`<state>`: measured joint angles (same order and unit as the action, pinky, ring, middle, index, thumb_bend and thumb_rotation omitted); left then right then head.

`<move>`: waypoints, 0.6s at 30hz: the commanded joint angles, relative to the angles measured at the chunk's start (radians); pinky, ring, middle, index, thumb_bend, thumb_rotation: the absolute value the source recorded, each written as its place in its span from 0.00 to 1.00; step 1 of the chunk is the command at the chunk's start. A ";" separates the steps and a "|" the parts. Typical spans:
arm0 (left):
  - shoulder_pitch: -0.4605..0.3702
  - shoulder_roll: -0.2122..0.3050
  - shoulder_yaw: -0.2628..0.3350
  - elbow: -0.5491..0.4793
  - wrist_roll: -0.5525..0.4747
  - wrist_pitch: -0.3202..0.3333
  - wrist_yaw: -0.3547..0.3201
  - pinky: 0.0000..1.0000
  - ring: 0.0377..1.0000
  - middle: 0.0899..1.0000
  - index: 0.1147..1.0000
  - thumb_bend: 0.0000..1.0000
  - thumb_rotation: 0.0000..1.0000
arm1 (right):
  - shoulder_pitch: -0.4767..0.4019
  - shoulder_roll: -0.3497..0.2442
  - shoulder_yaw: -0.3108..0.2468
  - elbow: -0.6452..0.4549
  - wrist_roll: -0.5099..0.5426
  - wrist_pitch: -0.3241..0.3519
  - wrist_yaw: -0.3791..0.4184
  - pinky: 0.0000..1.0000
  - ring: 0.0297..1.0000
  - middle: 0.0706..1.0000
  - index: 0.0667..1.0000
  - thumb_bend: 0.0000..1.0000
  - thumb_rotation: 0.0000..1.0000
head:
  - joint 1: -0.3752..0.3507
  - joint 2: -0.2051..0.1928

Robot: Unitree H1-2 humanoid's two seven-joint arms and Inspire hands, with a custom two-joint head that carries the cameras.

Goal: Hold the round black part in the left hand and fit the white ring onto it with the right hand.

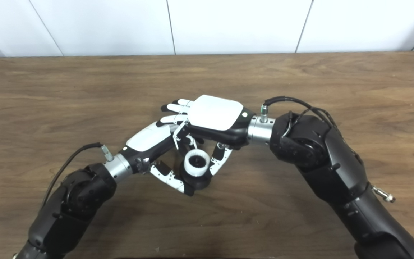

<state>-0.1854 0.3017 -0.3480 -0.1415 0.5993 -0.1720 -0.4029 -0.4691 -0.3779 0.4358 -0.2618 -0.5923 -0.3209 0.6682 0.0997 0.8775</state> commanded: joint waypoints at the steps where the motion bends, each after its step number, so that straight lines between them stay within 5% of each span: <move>1: -0.035 -0.015 0.012 -0.047 -0.023 -0.019 0.033 1.00 0.95 0.76 0.41 0.52 0.06 | -0.005 -0.006 0.005 -0.025 -0.006 -0.003 -0.005 1.00 1.00 0.89 0.45 0.52 0.14 | 0.001 0.002; 18: -0.026 -0.013 0.002 -0.028 0.015 -0.061 0.068 1.00 0.93 0.74 0.41 0.52 0.06 | -0.001 -0.006 0.006 -0.028 -0.017 -0.010 -0.014 1.00 1.00 0.90 0.45 0.52 0.14 | -0.011 0.009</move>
<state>-0.1818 0.2986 -0.3519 -0.1412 0.6275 -0.1804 -0.3880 -0.4620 -0.3780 0.4387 -0.2725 -0.6137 -0.3214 0.6635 0.0874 0.8851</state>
